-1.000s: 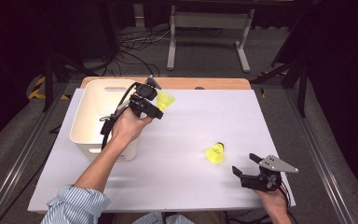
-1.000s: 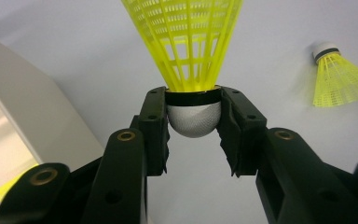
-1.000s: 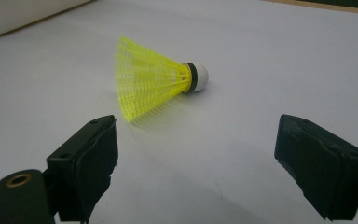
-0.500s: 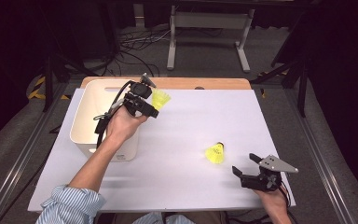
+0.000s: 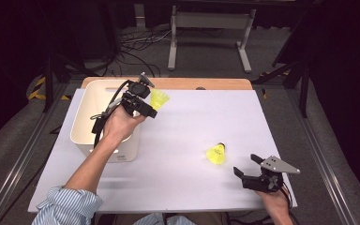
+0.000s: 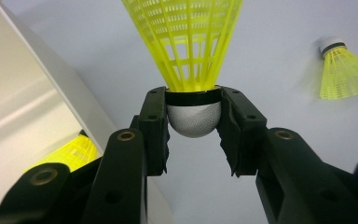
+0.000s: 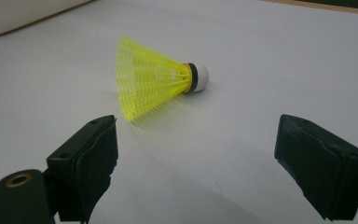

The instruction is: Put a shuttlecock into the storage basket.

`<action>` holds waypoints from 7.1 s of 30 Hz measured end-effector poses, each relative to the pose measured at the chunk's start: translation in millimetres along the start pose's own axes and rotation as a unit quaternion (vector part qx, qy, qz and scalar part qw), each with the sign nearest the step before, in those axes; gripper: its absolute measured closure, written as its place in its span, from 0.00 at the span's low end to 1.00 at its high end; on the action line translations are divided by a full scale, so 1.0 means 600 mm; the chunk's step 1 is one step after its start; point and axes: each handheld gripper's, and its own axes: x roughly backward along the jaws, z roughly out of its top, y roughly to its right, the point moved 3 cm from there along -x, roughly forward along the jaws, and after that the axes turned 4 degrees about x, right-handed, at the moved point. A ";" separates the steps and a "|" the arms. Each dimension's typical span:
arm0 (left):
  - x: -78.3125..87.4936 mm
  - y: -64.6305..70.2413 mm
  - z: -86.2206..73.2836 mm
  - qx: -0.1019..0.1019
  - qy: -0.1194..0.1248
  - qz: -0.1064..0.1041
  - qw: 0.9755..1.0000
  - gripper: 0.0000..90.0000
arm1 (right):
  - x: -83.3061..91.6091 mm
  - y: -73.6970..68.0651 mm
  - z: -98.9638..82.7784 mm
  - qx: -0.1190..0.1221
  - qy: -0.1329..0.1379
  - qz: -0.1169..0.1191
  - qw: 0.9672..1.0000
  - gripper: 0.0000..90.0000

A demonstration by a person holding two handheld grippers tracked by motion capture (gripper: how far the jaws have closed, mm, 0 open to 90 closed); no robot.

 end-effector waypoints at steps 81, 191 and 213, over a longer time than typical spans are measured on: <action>0.029 -0.114 -0.049 0.082 0.024 0.036 0.996 0.72 | -0.001 0.000 -0.001 0.001 -0.005 -0.001 1.000 0.16; -0.016 -0.144 -0.050 0.105 0.003 0.044 0.994 0.45 | -0.001 -0.001 -0.001 0.001 -0.006 0.001 1.000 0.16; 0.003 -0.120 -0.051 0.089 0.018 0.024 0.996 0.47 | -0.002 -0.001 -0.001 0.002 -0.006 0.001 1.000 0.16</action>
